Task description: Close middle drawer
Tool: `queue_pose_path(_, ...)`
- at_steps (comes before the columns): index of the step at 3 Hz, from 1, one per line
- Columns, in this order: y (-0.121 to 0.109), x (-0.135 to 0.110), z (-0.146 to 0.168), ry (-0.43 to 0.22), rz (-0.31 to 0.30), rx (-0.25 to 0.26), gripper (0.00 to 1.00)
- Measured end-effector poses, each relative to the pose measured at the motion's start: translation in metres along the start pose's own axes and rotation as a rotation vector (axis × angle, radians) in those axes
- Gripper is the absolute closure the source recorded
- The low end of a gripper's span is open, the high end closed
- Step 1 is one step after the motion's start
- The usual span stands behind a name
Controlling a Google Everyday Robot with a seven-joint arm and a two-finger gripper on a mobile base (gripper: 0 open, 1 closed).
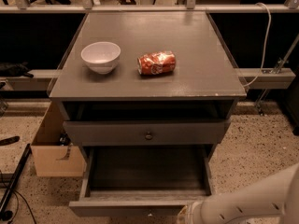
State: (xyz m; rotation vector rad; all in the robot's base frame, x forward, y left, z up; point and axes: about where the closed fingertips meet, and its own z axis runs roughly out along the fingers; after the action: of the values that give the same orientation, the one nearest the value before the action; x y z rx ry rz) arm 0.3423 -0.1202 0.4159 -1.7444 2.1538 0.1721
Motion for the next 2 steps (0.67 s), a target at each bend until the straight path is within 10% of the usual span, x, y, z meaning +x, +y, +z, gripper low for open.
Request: queue_pose_path(2,-0.0180,-0.0013,0.0009,0.033,-0.033,0.038,0.84)
